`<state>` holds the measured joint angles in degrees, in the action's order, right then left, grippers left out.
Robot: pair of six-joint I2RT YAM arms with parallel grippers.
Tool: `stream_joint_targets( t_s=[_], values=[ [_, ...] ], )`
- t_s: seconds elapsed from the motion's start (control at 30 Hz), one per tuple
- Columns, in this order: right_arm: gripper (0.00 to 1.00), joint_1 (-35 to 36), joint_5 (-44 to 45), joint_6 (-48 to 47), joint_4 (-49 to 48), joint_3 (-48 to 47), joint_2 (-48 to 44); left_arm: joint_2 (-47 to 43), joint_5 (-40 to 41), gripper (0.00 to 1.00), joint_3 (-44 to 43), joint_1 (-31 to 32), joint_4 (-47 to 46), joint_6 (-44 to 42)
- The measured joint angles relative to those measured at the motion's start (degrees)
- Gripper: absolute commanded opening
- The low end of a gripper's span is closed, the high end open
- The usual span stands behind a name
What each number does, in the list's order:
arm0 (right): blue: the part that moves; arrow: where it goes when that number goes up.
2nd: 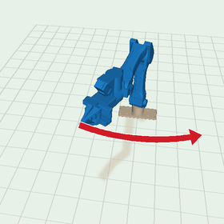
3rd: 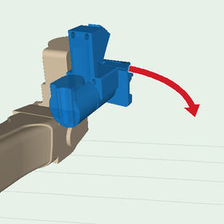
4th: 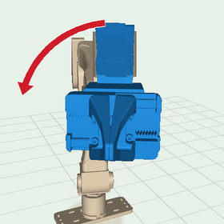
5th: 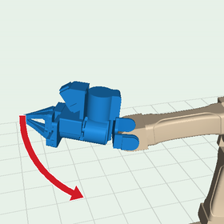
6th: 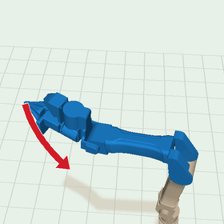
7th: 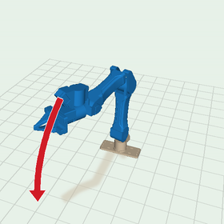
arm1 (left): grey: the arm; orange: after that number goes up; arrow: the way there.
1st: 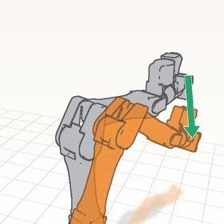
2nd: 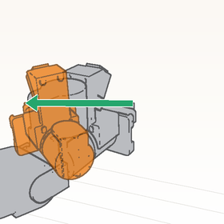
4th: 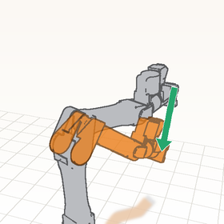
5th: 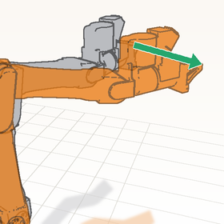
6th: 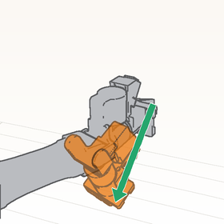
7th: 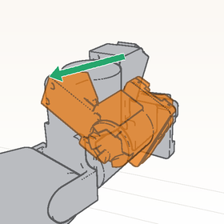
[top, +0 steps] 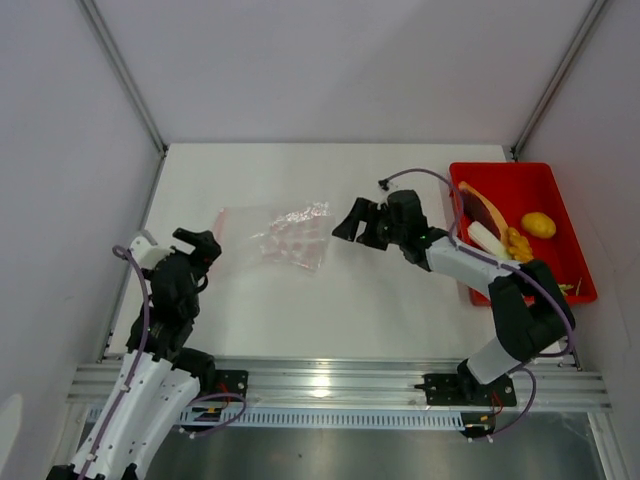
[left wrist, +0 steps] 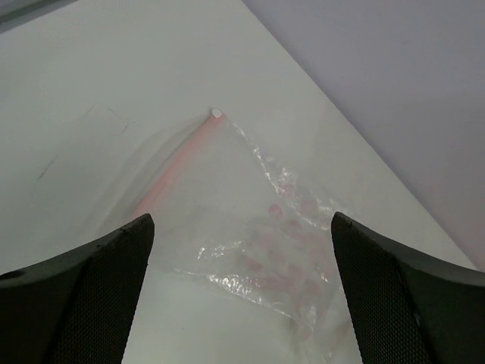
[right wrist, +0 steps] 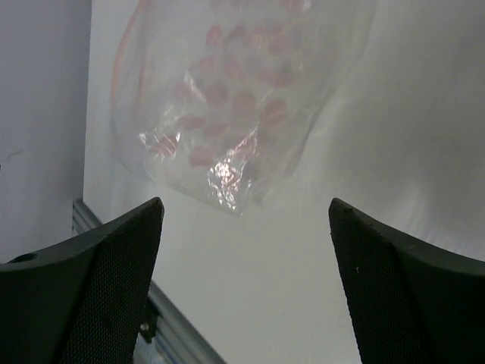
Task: Place the food in the zip-top bag and seal the zipper
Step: Pick up the zipper food storage bag at the center of the board.
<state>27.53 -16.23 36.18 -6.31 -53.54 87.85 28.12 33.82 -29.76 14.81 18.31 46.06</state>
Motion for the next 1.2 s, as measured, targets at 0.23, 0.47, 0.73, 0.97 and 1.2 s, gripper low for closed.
stream_joint_targets(
  t_s=[0.23, 0.47, 0.73, 0.97, 1.2],
  values=[
    [0.79, 6.5, -2.8, 9.6, -2.8, 0.0, 11.2, -3.2, -8.1, 0.99, -2.2, -0.1, 4.9, -1.4],
    [0.65, 9.7, -4.0, 13.4, -6.1, -2.2, 17.9, 0.5, -10.1, 0.99, -6.4, -0.1, 12.1, -2.1],
    [0.17, 11.1, -4.8, 14.5, -8.9, -7.2, 23.2, 2.0, -12.3, 1.0, -6.4, -0.1, 15.8, -1.8],
    [0.0, 9.1, -4.0, 13.0, -8.0, -6.5, 21.7, 7.8, -10.7, 0.99, -8.6, -0.2, 20.6, 2.1],
    [0.0, 2.8, -1.8, 7.5, -2.3, -0.9, 9.6, 15.9, -9.2, 0.99, -10.7, -0.2, 23.2, 4.5]
  ],
)
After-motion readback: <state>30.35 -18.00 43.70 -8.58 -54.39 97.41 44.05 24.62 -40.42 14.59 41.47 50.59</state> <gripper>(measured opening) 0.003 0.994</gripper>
